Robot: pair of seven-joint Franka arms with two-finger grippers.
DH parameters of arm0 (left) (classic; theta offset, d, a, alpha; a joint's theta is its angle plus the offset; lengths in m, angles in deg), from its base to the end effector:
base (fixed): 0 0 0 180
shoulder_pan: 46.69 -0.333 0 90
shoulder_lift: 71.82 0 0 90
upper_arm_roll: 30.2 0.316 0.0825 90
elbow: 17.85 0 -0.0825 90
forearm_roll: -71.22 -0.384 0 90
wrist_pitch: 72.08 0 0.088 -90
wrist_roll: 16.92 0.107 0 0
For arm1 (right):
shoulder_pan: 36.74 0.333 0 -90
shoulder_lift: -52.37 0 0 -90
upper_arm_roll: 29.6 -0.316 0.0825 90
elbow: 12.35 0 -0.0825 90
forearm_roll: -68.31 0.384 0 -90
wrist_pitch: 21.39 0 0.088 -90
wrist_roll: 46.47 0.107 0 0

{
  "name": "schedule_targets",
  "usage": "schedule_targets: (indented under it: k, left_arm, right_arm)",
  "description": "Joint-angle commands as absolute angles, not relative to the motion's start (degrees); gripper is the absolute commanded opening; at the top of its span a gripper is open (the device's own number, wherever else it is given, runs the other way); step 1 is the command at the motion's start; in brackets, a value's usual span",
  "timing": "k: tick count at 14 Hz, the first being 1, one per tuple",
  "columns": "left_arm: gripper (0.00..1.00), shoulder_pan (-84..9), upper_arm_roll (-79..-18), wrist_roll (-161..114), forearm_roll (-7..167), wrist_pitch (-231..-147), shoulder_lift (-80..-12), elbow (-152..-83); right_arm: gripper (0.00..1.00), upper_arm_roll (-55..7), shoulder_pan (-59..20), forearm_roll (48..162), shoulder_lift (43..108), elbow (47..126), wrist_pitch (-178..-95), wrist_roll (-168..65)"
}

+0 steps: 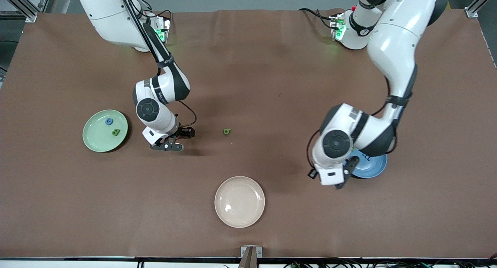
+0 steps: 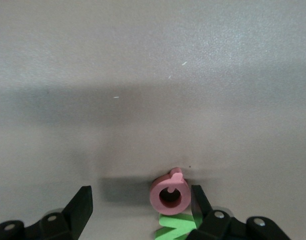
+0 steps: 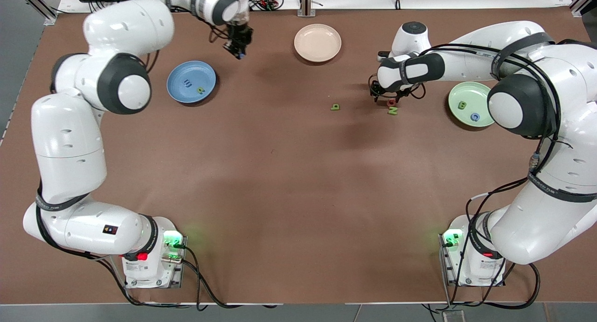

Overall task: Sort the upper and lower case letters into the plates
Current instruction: 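Release x on the blue plate while the right gripper carries pink d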

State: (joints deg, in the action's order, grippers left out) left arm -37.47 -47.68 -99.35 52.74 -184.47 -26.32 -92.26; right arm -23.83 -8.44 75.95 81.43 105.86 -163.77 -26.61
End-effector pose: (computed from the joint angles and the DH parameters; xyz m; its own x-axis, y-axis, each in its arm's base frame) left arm 0.6849 -0.2629 0.2752 0.6140 0.7873 0.0555 0.7878 -0.6070 -0.1041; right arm 0.5375 0.2221 0.1781 0.9950 -0.0518 -0.0848 -0.0515 -0.9987 0.0055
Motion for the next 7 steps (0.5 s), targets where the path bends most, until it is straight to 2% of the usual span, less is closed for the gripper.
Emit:
schedule_targets:
  k: [1,3,7]
  left_arm:
    - [0.01,-42.28,-48.31,-94.1,52.68,-184.41,-28.31,-96.94]
    - [0.01,-44.75,-48.22,-93.12,52.68,-184.41,-28.4,-98.87]
    - [0.01,-50.9,-48.57,-89.43,52.85,-184.4,-32.87,-106.77]
  right_arm:
    - [0.88,-23.71,-9.14,75.34,82.34,105.16,-164.21,-28.18]
    - [0.86,-23.71,-9.67,75.34,82.35,105.34,-164.21,-29.07]
    - [0.6,-23.71,-9.58,75.34,82.35,105.34,-164.13,-29.07]
